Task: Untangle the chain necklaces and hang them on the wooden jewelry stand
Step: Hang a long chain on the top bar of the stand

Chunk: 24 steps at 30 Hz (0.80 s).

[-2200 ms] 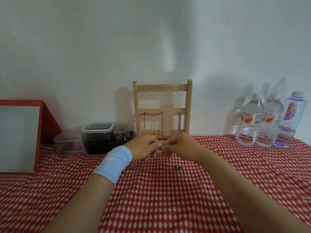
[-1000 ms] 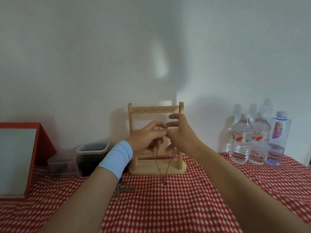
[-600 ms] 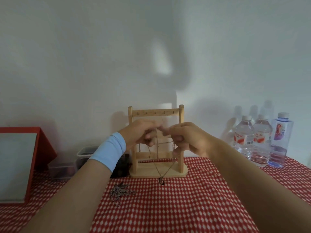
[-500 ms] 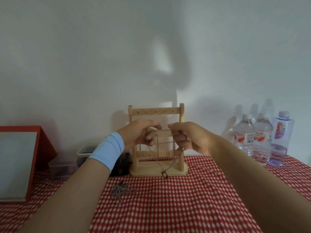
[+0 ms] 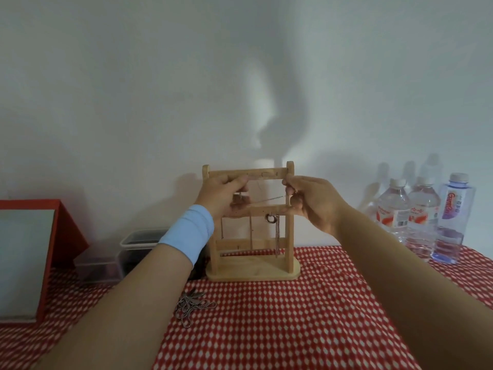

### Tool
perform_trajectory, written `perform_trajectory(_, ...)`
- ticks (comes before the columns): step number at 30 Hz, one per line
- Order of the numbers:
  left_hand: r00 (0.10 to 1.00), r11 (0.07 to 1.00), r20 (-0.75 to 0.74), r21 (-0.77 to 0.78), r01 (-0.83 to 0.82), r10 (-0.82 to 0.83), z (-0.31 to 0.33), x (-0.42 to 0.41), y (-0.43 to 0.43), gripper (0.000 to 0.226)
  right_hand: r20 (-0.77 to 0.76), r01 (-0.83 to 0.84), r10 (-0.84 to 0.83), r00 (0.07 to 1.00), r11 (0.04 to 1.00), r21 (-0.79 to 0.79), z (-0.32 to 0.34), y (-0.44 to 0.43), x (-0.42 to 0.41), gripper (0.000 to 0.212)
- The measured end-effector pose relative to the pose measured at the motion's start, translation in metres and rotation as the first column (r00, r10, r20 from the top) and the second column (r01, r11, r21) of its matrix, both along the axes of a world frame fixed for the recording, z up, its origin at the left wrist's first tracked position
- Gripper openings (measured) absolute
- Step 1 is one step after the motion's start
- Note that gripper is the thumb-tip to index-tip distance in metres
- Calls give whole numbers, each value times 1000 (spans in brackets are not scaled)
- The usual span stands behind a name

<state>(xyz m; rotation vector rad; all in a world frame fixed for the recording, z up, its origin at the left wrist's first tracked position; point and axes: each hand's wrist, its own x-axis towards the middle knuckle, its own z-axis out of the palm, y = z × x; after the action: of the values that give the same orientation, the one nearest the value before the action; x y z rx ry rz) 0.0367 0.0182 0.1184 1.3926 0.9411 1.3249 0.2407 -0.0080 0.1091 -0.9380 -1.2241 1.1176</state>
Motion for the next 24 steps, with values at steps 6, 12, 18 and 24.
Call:
perform_trajectory(6, 945, 942, -99, 165, -292, 310, 16, 28, 17, 19, 52, 402, -406, 912, 912, 80, 14, 28, -10, 21)
perform_trajectory(12, 913, 917, -154, 196, -347, 378, 14, 43, 17, 18, 144, 526, -535, 832, 845, 98, 10, 42, -8, 20)
perform_trajectory(18, 925, 947, -209, 114, -299, 317, -15, 43, 20, 22, 245, 487, -487, 838, 871, 66, -19, 31, -10, 18)
perform_trajectory(24, 944, 952, -152, 139, -272, 292, -19, 38, 14, 18, 203, 425, -429, 880, 903, 67, -28, 24, -18, 18)
